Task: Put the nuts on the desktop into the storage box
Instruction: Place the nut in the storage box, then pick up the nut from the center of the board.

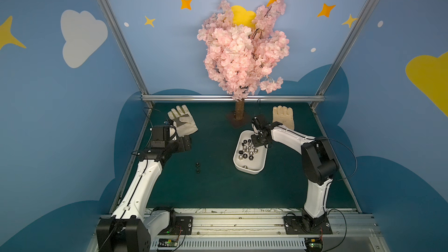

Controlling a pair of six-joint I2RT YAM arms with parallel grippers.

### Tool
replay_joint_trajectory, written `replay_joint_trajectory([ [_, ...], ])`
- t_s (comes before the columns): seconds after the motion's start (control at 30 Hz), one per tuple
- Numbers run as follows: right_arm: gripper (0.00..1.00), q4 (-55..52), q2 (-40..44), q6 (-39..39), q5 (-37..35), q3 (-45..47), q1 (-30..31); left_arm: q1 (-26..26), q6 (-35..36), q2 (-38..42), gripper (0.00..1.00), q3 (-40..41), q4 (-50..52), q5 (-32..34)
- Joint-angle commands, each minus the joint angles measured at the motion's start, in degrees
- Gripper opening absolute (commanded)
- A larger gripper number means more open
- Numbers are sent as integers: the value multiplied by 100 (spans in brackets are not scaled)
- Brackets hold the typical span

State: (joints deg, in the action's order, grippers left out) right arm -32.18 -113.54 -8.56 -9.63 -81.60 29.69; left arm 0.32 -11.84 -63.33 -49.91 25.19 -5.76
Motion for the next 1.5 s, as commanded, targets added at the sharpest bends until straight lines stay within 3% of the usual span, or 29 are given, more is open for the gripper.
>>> replay_joint_trajectory([
  [0.0, 19, -86, -189, 147, -163, -353, -41, -14, 16, -13, 100, 24, -36, -13],
  [0.17, 22, -159, -402, 253, -130, -611, -52, -14, 30, -30, 100, 25, -26, 22],
  [0.37, 35, -226, -430, 252, -84, -692, -32, -14, 32, -31, 100, 14, -10, 40],
  [0.63, 41, -123, 159, 297, -66, -516, 177, -19, 31, -47, 100, 7, -19, 31],
  [0.83, 42, -313, 630, 285, -199, -684, 761, -15, 30, -63, 100, 9, -31, 13],
  [1.03, 45, -257, 795, 373, 559, -1004, 1685, -22, 4, -49, 100, 16, -40, 36],
  [1.2, 47, -93, 374, 120, 1240, -1309, 2263, -14, 0, 24, 100, 34, -49, 105],
  [1.47, 58, 469, -736, -179, 1658, -1739, 2838, -5, -25, 150, 100, 69, -79, 228],
])
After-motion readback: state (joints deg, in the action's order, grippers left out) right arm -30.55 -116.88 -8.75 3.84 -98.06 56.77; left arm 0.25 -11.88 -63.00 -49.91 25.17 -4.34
